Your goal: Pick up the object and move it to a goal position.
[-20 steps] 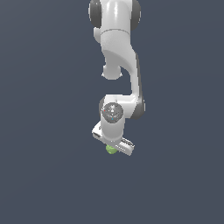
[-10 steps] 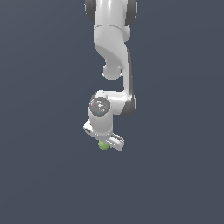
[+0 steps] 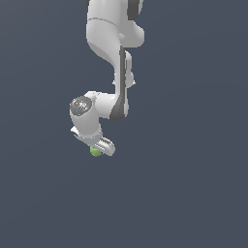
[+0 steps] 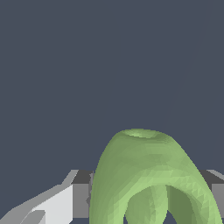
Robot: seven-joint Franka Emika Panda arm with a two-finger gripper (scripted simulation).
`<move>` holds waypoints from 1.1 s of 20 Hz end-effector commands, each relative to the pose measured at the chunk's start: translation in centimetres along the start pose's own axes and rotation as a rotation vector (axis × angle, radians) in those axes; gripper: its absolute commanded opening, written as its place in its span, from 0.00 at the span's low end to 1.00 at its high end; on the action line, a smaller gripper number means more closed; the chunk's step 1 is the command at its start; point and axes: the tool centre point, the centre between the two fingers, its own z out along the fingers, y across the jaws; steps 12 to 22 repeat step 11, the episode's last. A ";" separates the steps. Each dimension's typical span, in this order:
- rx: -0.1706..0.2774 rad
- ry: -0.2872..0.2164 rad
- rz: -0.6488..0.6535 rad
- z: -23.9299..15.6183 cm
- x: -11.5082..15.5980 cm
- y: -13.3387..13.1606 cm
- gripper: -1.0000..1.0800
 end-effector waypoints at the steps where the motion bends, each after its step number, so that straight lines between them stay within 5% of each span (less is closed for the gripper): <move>1: 0.000 0.000 -0.001 -0.2 0.1 2.3 0.00; 9: 0.000 0.000 -0.001 -0.6 0.6 6.0 0.00; 22: 0.000 0.000 -0.001 -0.6 0.6 6.2 0.00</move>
